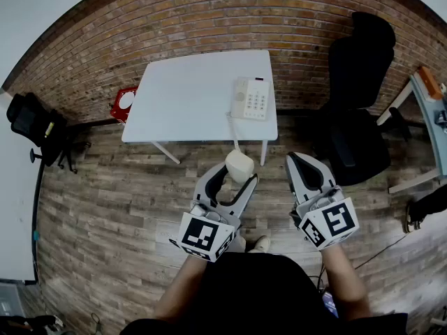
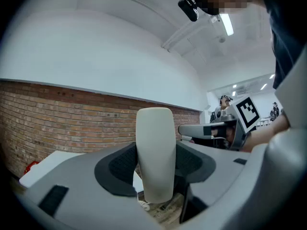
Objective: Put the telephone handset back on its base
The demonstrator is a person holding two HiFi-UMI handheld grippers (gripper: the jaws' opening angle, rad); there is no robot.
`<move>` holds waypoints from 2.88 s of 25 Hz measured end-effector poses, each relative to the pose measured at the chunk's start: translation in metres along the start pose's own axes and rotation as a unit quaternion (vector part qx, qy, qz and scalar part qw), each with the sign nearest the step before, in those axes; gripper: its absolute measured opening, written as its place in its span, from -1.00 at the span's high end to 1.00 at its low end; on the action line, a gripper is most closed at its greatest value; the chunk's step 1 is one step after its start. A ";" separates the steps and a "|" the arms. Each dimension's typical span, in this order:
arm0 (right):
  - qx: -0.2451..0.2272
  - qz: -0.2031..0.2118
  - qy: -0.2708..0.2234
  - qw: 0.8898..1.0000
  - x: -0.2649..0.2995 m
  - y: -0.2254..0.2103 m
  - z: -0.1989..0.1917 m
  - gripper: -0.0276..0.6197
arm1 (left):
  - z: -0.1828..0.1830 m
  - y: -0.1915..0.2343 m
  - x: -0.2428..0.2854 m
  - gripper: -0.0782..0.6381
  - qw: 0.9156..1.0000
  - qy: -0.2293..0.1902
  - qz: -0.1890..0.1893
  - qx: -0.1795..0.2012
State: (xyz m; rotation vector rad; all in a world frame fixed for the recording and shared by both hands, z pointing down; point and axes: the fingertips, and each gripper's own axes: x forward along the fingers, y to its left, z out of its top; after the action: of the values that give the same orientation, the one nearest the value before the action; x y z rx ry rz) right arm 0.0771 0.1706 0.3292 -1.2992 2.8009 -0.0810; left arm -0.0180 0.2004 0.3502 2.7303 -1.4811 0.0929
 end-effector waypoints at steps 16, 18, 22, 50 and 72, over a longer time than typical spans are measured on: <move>0.010 0.006 0.002 1.000 -0.005 -0.002 -0.001 0.88 | 0.000 -0.003 -0.002 0.08 1.000 0.004 0.012 -0.003; 0.010 0.009 0.002 1.000 -0.006 -0.002 -0.001 0.88 | 0.000 -0.004 -0.003 0.08 1.000 0.004 0.015 -0.002; 0.012 0.013 0.002 1.000 -0.005 -0.002 -0.006 0.88 | -0.001 -0.004 -0.004 0.08 1.000 0.003 0.020 -0.003; 0.018 0.003 0.013 1.000 0.071 -0.038 -0.016 0.88 | 0.004 0.058 0.053 0.08 1.000 -0.002 0.016 -0.006; 0.017 -0.026 0.016 0.999 0.172 -0.073 -0.005 0.88 | 0.016 0.146 0.119 0.08 1.000 0.005 -0.023 -0.010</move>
State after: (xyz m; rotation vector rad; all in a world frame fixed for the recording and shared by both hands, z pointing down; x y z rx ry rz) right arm 0.0211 -0.0078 0.3353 -1.3751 2.7795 -0.1541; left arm -0.0751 0.0208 0.3422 2.7418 -1.4079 0.0878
